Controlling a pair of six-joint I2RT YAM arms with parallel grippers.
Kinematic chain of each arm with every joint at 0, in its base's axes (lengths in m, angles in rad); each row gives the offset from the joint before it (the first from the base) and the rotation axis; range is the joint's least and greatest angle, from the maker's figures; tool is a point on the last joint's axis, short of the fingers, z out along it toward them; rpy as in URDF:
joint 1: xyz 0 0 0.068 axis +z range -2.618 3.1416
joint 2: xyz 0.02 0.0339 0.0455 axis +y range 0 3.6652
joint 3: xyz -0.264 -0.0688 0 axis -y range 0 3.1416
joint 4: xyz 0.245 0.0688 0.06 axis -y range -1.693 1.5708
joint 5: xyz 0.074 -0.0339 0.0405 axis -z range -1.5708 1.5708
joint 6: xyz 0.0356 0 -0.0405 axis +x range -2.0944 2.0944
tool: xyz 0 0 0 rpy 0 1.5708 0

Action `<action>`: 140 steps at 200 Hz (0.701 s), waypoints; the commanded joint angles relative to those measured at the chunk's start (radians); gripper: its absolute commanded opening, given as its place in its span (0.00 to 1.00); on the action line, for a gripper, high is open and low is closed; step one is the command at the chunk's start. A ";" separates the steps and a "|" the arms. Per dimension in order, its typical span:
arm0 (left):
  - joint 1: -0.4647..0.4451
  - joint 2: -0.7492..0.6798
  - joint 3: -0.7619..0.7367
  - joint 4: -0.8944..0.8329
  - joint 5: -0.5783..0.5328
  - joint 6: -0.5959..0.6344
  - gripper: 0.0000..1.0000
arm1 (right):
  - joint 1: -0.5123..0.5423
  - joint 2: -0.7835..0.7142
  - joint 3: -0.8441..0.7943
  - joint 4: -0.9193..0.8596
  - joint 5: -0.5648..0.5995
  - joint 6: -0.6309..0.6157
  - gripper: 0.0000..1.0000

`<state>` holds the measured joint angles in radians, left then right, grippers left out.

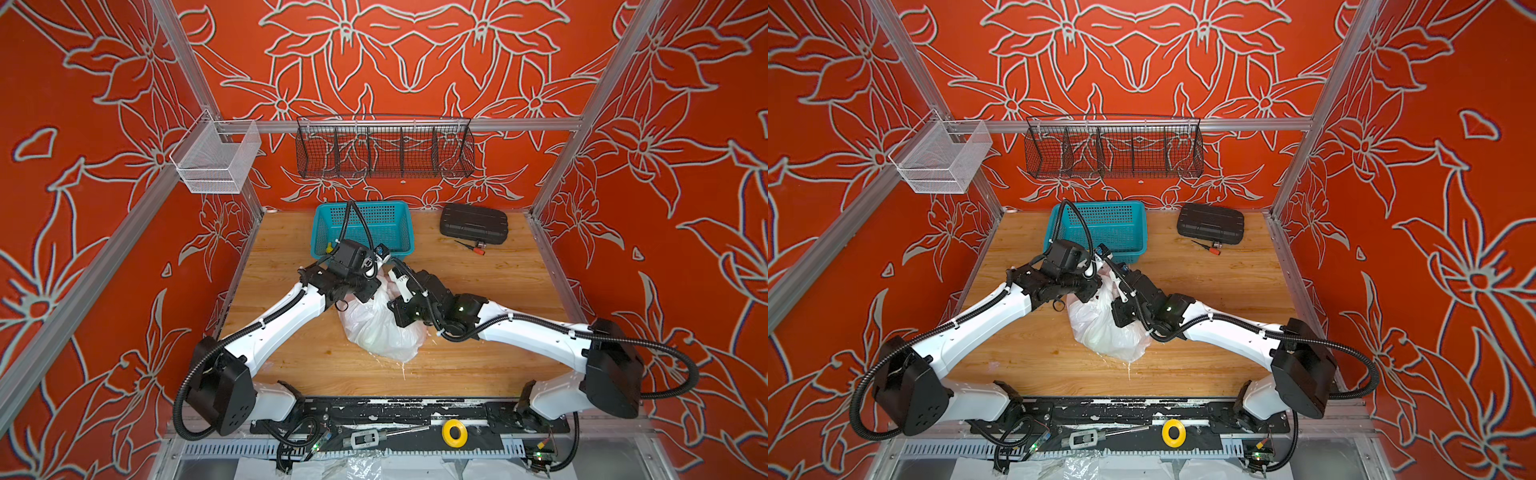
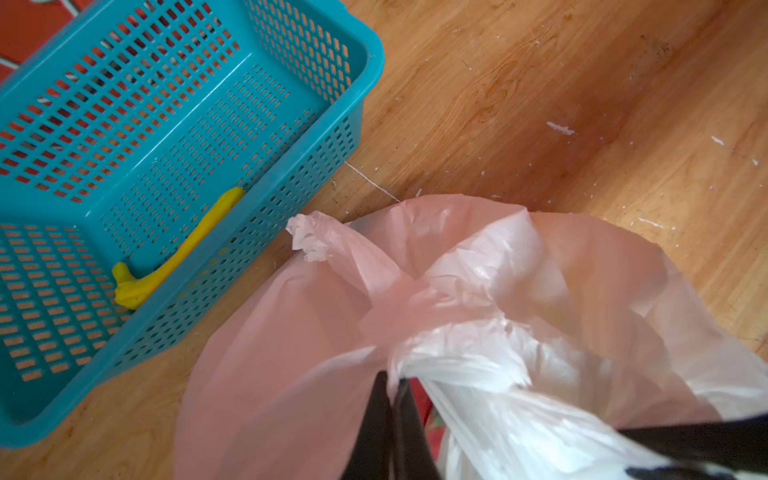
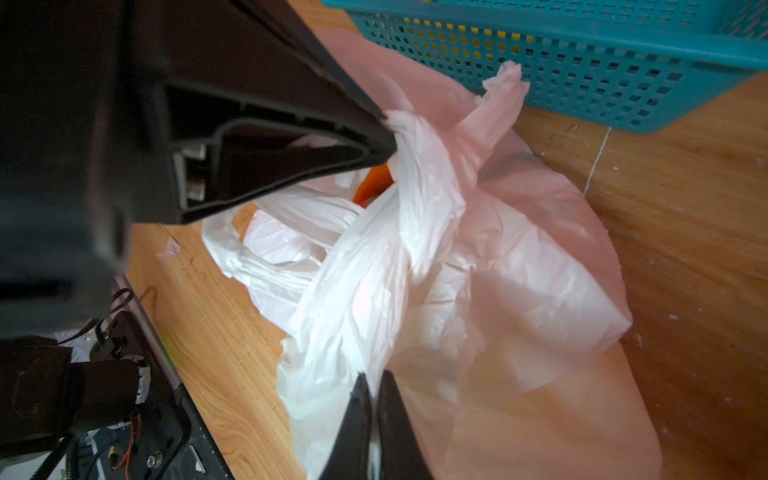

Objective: Untie the knot of the plastic bag and take out the fruit

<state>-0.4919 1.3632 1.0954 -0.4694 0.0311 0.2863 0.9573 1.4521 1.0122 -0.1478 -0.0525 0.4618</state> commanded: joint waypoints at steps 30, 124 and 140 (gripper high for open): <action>0.064 -0.030 0.032 0.029 -0.080 -0.158 0.00 | 0.000 -0.143 -0.132 0.048 0.005 0.009 0.02; 0.161 -0.086 0.003 0.041 0.086 -0.312 0.00 | 0.000 -0.345 -0.326 -0.009 0.066 0.075 0.29; 0.161 -0.098 0.000 0.041 0.116 -0.331 0.02 | 0.000 -0.361 -0.276 -0.035 0.082 0.071 0.40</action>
<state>-0.3393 1.2991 1.0992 -0.4412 0.0914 -0.0010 0.9569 1.1294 0.6743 -0.1322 -0.0158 0.5152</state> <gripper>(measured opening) 0.047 0.336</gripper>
